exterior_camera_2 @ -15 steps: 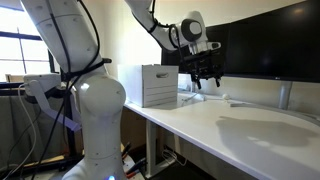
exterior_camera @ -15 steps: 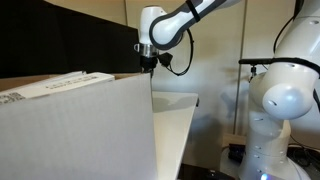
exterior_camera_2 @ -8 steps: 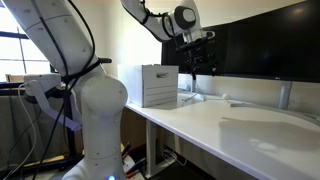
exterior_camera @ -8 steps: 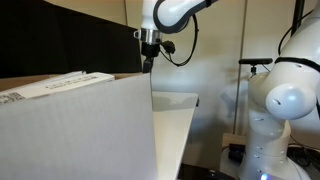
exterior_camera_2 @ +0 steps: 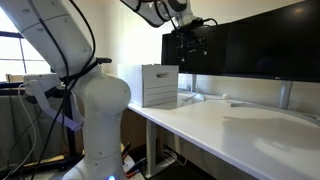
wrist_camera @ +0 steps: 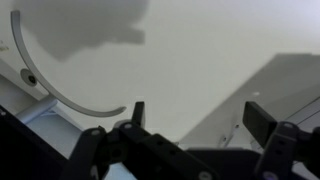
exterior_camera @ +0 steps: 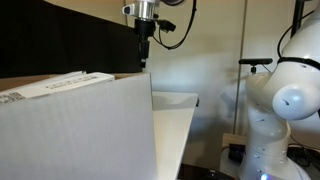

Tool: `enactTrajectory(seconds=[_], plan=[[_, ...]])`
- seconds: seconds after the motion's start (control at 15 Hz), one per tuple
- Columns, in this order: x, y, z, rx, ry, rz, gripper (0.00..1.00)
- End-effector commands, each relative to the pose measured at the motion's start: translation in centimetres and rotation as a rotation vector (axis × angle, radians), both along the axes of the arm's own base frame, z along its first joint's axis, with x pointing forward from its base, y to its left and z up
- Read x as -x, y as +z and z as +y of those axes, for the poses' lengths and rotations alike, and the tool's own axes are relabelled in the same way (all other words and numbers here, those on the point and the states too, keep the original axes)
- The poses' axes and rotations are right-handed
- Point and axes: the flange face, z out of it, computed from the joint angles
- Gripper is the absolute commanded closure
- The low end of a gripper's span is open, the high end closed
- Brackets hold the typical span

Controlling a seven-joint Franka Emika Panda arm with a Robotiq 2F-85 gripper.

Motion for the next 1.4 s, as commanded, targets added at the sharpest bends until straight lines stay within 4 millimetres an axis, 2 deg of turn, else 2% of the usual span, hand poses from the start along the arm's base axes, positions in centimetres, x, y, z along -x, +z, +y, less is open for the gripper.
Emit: enactTrajectory(seconds=[0.0, 0.33, 0.53, 1.33], plan=[[-0.5, 2.7, 1.9, 0.012, 0.123, -0.001, 0.0], [-0.7, 5.3, 5.0, 0.023, 0.257, -0.033, 0.0], [-1.4, 6.2, 7.8, 0.026, 0.336, -0.046, 0.0], [-4.4, 7.7, 17.7, 0.024, 0.626, -0.052, 0.0]])
